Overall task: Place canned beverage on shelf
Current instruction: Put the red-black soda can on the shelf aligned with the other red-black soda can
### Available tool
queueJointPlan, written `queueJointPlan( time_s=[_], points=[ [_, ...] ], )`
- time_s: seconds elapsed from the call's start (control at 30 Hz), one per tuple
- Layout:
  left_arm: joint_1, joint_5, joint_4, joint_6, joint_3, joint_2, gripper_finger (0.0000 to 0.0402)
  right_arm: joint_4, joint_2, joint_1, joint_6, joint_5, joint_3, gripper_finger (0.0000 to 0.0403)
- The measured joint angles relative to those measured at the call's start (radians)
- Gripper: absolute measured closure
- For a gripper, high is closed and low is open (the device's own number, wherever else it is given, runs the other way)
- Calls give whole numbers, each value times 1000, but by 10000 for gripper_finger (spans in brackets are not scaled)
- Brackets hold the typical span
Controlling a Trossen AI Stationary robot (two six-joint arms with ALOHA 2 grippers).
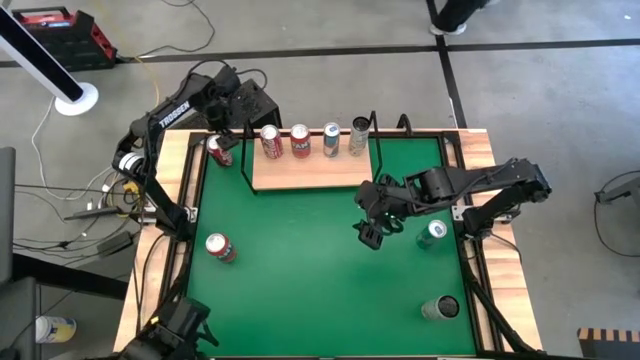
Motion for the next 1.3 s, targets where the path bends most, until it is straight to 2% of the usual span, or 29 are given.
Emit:
queueJointPlan(
  time_s=[0.1,0.47,0.77,1.1,1.3],
  points=[
    [-2,-45,11,-24,0,0,122,0,0,0,-15,0,0,62],
    [17,-32,18,-81,0,0,58,-1,0,0,-26,0,0,62],
    [23,-12,31,-55,-7,0,54,-8,0,0,-26,0,0,62],
    [6,-20,100,4,-131,0,54,-8,0,0,-26,-1,0,62],
    [-5,-30,99,14,-160,0,54,-8,0,0,-26,-24,0,62]
  ],
)
